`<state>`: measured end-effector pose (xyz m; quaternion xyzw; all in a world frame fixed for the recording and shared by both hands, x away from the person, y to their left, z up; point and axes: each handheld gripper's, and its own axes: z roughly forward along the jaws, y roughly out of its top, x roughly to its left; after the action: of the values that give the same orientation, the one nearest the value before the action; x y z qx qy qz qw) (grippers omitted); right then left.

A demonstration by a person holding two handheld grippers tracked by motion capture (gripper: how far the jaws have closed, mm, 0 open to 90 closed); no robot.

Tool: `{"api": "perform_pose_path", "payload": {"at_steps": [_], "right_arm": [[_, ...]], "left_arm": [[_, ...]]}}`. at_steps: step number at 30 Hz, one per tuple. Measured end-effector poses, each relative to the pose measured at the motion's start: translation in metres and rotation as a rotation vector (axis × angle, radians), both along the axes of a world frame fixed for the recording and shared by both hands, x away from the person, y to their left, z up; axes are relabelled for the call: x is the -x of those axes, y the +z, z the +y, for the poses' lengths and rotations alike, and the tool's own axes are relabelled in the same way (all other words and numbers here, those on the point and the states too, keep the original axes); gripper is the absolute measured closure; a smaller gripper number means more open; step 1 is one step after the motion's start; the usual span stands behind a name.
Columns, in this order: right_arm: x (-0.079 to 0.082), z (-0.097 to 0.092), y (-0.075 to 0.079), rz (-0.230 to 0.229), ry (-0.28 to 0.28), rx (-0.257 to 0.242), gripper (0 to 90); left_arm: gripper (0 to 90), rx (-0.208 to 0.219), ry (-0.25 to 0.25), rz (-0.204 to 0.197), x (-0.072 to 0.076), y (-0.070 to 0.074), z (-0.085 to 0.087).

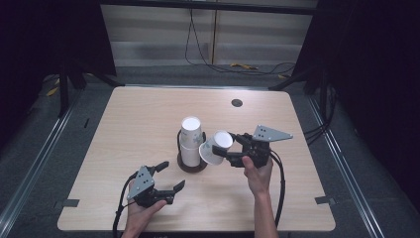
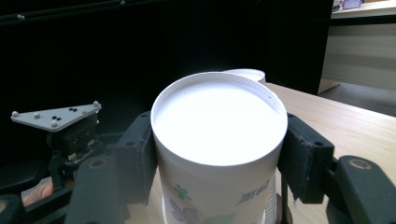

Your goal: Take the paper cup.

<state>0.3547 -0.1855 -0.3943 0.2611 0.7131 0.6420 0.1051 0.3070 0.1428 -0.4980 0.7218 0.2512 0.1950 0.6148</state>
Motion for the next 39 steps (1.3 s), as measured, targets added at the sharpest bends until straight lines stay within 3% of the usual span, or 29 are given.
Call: {"api": "perform_pose_path", "payload": {"at_steps": [12,19,28,37,39], "right_arm": [[0.008,0.007,-0.015,0.024,0.032,0.016,36.1],[0.011,0.01,-0.025,0.042,0.056,0.023,36.1],[0.017,0.014,-0.034,0.055,0.09,0.021,36.1],[0.02,0.023,-0.044,0.077,0.125,0.046,36.1],[0.021,0.025,-0.045,0.077,0.134,0.049,36.1]], "left_arm": [[18.7,-0.016,-0.054,0.011,-0.001,0.004,-0.01],[19.5,-0.004,-0.08,0.02,-0.002,0.005,-0.013],[18.4,-0.004,-0.114,0.011,0.0,0.008,-0.019],[19.1,-0.036,-0.156,-0.009,0.001,0.008,-0.03],[19.1,-0.023,-0.159,-0.007,0.001,0.008,-0.032]]}}
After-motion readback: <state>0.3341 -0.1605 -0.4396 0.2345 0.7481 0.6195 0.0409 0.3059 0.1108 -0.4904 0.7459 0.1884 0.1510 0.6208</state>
